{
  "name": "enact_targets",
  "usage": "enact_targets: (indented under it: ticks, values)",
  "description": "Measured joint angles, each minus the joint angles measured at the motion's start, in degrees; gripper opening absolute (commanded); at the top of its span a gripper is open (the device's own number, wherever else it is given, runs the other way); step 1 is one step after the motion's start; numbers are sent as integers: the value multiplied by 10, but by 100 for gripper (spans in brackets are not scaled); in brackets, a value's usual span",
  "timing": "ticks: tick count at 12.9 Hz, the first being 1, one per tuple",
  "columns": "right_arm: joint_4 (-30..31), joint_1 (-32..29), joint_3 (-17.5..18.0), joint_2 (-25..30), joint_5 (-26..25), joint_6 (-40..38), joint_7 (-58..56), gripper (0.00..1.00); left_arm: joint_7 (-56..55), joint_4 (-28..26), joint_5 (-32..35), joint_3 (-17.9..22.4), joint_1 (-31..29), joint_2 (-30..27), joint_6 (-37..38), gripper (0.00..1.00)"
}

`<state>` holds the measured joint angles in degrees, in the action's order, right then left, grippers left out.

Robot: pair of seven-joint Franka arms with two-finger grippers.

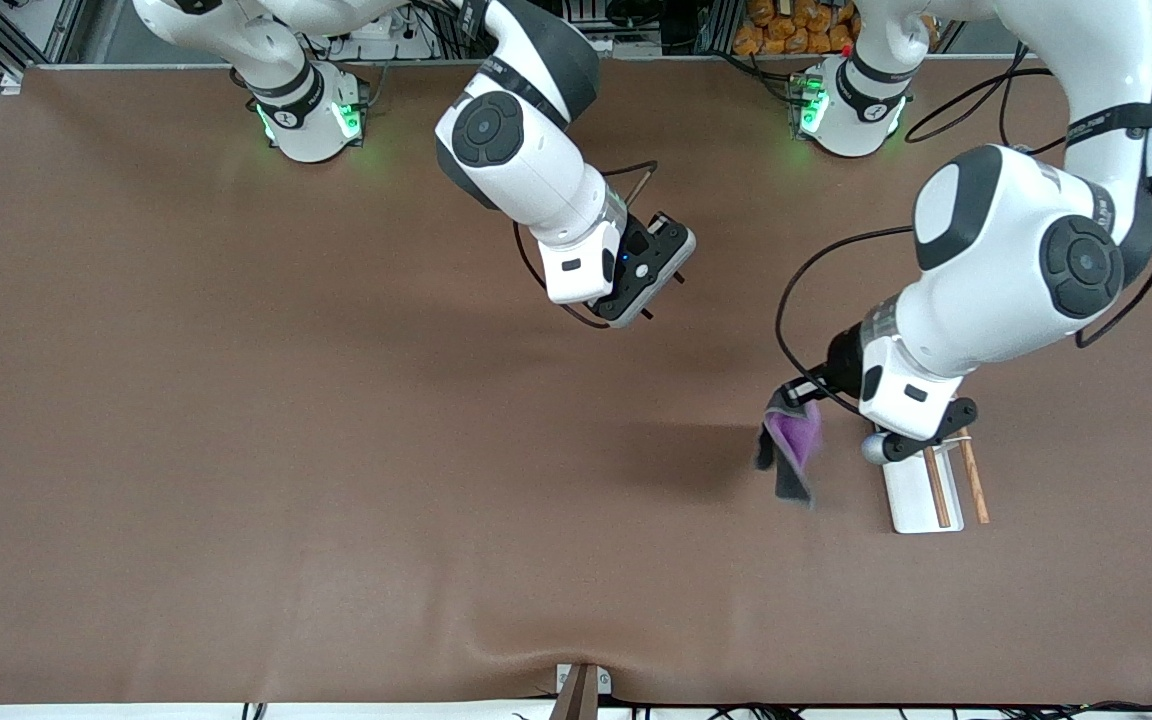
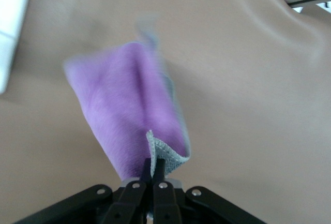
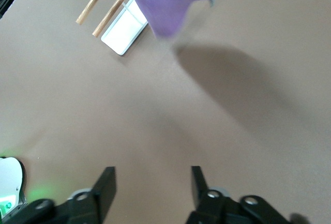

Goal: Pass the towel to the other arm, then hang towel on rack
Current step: 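Carry the towel to the dowels while the right gripper releases and withdraws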

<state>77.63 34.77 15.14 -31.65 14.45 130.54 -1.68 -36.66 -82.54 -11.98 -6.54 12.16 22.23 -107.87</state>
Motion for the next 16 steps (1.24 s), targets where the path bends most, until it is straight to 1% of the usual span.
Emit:
enact_targets:
  ticks: [2, 6, 12, 13, 16]
  values:
    - [0, -15, -1, 1, 0, -12, 0, 100, 37, -1, 18, 0, -11, 0, 1, 0]
    - [-1, -82, -3, 7, 0, -44, -1, 100, 98, -2, 21, 2, -31, 7, 2, 0]
    - [-2, -205, -7, 26, -3, -123, -3, 100, 267, -3, 23, 5, -124, 21, 2, 0]
    - [-3, -230, -8, 33, -16, -147, -3, 100, 289, -3, 25, 5, -138, 21, 2, 0]
    - [-5, -307, -10, 57, -116, -213, -3, 100, 377, -4, 32, 6, -182, 21, 3, 0]
